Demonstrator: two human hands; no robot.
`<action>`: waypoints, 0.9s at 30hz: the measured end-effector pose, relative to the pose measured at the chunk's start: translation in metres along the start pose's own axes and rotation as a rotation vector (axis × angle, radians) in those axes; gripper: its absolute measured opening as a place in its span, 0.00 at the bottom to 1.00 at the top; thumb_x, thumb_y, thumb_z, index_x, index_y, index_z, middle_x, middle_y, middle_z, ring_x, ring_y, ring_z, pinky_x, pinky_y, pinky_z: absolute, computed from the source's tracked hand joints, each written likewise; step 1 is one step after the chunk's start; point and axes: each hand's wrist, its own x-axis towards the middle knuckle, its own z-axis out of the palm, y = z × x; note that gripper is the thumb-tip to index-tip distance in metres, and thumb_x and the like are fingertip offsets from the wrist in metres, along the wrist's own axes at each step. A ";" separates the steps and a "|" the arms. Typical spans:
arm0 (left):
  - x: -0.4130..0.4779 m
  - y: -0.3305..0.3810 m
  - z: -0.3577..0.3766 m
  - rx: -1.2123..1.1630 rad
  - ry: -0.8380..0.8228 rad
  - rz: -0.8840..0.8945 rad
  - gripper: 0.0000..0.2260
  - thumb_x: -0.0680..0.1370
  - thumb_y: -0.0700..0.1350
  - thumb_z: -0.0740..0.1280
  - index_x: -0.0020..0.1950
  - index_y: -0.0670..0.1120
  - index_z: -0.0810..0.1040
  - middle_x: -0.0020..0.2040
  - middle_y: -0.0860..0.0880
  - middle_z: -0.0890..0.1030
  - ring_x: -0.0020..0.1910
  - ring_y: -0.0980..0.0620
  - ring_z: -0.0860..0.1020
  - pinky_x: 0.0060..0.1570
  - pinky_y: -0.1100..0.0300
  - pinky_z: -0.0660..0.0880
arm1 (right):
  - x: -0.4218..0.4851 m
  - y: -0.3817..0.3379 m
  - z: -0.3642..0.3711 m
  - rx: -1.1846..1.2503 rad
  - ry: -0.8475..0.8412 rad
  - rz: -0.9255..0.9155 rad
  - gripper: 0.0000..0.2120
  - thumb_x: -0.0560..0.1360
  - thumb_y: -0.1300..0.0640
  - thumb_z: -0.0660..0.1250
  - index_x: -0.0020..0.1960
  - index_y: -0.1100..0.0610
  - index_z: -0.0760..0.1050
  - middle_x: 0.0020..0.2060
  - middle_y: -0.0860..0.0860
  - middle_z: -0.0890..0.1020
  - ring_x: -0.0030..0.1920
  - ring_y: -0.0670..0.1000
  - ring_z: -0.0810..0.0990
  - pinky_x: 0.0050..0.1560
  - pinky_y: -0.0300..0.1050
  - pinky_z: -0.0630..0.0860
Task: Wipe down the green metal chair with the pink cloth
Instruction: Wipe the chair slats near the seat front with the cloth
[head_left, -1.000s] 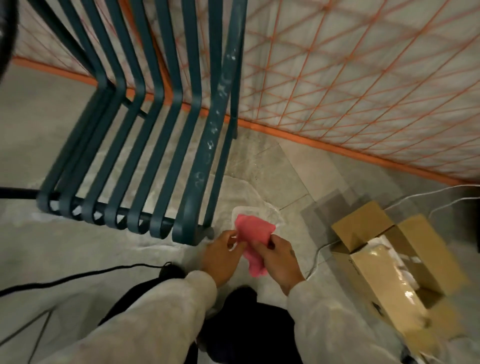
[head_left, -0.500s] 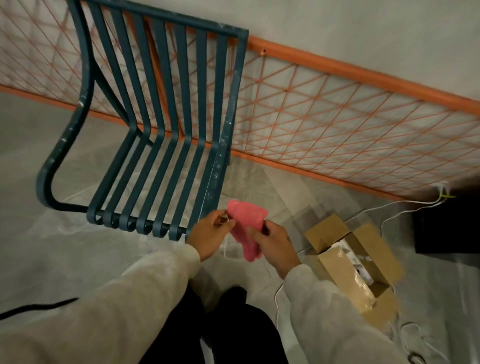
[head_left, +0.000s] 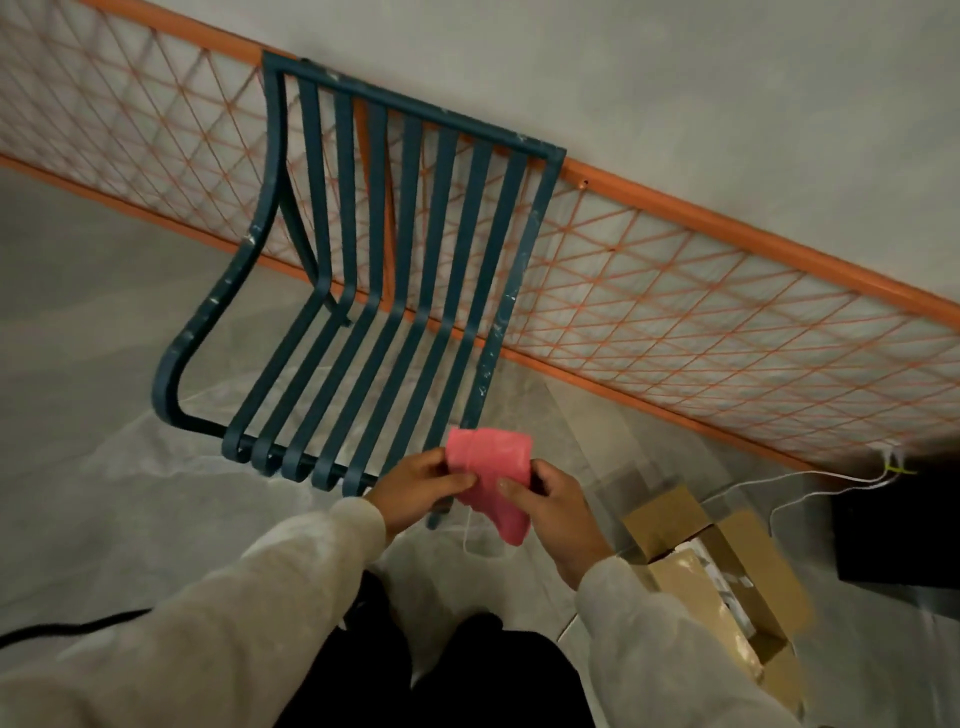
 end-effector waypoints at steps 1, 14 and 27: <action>0.001 -0.001 -0.004 -0.011 0.002 0.000 0.11 0.76 0.46 0.69 0.59 0.51 0.78 0.54 0.49 0.83 0.53 0.49 0.81 0.50 0.59 0.77 | 0.004 0.001 0.003 -0.002 0.015 -0.007 0.05 0.74 0.58 0.72 0.49 0.52 0.79 0.45 0.49 0.85 0.47 0.51 0.83 0.47 0.44 0.79; 0.047 -0.037 0.022 -0.322 0.243 -0.069 0.11 0.74 0.42 0.72 0.55 0.45 0.79 0.52 0.45 0.83 0.50 0.45 0.83 0.47 0.50 0.81 | 0.075 0.021 -0.001 -0.289 -0.264 -0.035 0.13 0.75 0.43 0.69 0.57 0.40 0.71 0.55 0.41 0.77 0.54 0.43 0.77 0.43 0.31 0.71; 0.097 -0.068 0.005 -0.108 0.404 -0.111 0.18 0.75 0.37 0.69 0.64 0.49 0.74 0.59 0.51 0.78 0.56 0.54 0.77 0.48 0.74 0.73 | 0.138 0.035 -0.012 -0.447 -0.204 -0.169 0.11 0.76 0.52 0.69 0.57 0.44 0.77 0.50 0.43 0.80 0.51 0.42 0.79 0.56 0.42 0.79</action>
